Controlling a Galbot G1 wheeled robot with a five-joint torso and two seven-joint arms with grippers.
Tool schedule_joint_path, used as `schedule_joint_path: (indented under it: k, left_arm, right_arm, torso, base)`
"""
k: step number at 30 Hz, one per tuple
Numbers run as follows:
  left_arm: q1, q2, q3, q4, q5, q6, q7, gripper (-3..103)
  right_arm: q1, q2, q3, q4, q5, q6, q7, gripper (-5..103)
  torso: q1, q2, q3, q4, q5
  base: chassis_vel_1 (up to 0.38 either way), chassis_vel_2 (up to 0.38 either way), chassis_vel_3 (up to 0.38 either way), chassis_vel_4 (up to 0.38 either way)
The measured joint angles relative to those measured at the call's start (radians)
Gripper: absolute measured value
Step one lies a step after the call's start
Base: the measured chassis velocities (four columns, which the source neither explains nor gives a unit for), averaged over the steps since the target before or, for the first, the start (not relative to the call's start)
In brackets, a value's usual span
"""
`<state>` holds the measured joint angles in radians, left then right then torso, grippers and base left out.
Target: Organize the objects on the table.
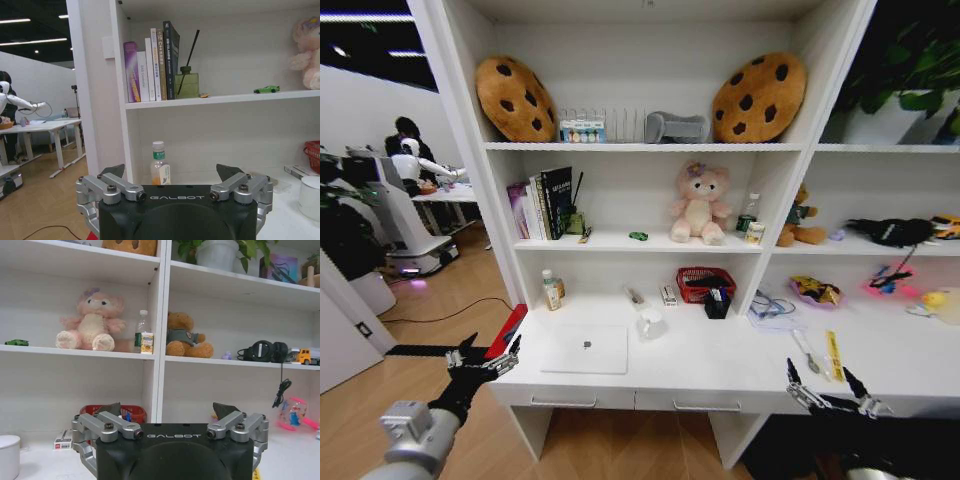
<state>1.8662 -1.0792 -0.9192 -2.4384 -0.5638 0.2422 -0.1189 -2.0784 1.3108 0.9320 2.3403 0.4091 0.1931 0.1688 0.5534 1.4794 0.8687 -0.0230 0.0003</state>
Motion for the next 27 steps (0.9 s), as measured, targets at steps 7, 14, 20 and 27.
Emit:
schedule_joint_path:
  k: [7,14,20,27]
  left_arm:
    - [0.0,0.0,0.0,0.0,0.0,0.0,0.0,100]
    - [0.0,0.0,0.0,0.0,0.0,0.0,0.0,100]
    - [0.0,0.0,0.0,0.0,0.0,0.0,0.0,100]
    - [0.0,0.0,0.0,0.0,0.0,0.0,0.0,100]
  right_arm:
    - [0.0,0.0,0.0,0.0,0.0,0.0,0.0,100]
    - [0.0,0.0,0.0,0.0,0.0,0.0,0.0,100]
    - [0.0,0.0,0.0,0.0,0.0,0.0,0.0,100]
    - [0.0,0.0,0.0,0.0,0.0,0.0,0.0,100]
  torso:
    - [-0.001,0.0,-0.001,0.0003,-0.0004]
    - [0.0,0.0,0.0,-0.0002,0.0001]
    - [0.001,-0.001,0.0,0.0005,-0.0003]
    - [0.0,0.0,0.0,0.0002,-0.0004]
  base:
    - [0.253,-0.252,-0.256,0.267]
    - [0.04,-0.032,-0.077,0.082]
    - [-0.054,0.029,0.061,-0.037]
    - [-0.005,0.009,0.01,-0.006]
